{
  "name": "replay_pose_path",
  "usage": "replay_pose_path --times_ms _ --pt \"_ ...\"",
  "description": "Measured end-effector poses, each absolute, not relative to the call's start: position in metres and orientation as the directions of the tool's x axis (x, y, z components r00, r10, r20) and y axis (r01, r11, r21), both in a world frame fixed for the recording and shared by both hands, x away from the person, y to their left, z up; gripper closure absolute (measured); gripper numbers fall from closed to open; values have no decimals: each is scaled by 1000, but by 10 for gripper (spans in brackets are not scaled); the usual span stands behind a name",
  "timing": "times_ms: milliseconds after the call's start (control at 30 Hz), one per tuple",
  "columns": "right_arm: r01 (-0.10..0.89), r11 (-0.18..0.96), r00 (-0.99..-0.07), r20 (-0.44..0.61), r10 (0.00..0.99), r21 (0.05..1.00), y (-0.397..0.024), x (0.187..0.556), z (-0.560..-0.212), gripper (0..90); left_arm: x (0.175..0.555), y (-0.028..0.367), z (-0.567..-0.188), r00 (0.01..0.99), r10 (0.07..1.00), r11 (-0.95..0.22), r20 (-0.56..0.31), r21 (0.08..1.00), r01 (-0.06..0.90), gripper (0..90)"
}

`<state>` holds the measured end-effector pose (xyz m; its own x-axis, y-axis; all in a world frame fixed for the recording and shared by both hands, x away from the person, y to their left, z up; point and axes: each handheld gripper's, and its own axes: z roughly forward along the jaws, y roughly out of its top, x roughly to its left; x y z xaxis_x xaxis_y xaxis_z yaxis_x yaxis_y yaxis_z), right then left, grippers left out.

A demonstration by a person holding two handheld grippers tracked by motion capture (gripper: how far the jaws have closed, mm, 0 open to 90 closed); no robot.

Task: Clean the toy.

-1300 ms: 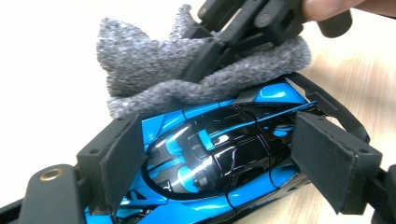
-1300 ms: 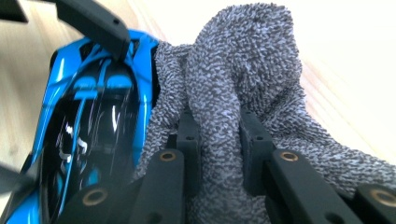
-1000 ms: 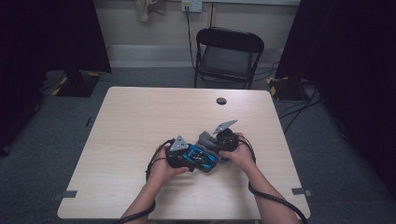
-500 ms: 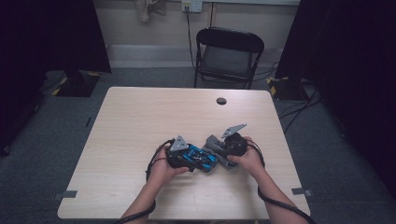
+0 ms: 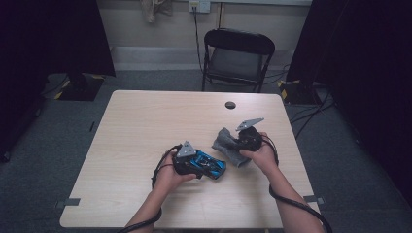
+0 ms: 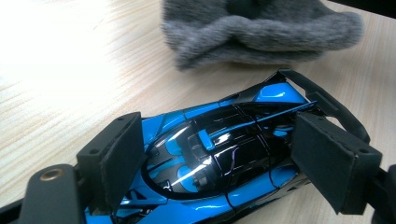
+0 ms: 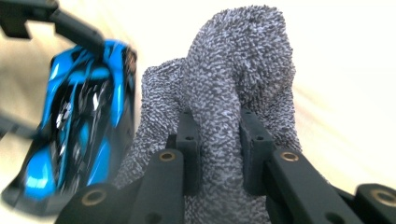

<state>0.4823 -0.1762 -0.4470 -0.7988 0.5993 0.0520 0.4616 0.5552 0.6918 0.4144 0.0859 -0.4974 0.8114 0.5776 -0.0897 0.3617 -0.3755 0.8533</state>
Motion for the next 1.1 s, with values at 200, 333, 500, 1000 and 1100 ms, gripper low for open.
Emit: replay_pose_path --times_ms 200,333,500,1000,1100 --pt "439 568 -808 30 588 696 -138 503 -449 739 414 86 -497 810 579 -372 -94 854 364 172" --pt "438 559 -815 49 578 704 -119 510 -454 739 415 86 -497 812 576 -378 -90 852 362 172" --pt "432 572 -832 62 552 697 -94 513 -467 737 415 86 -497 812 577 -376 -91 853 362 173" --pt "413 627 -866 74 494 661 -88 503 -480 725 415 87 -497 816 570 -374 -95 854 361 178" --pt "420 622 -864 80 498 661 -95 501 -479 724 415 87 -497 816 571 -376 -92 854 359 179"
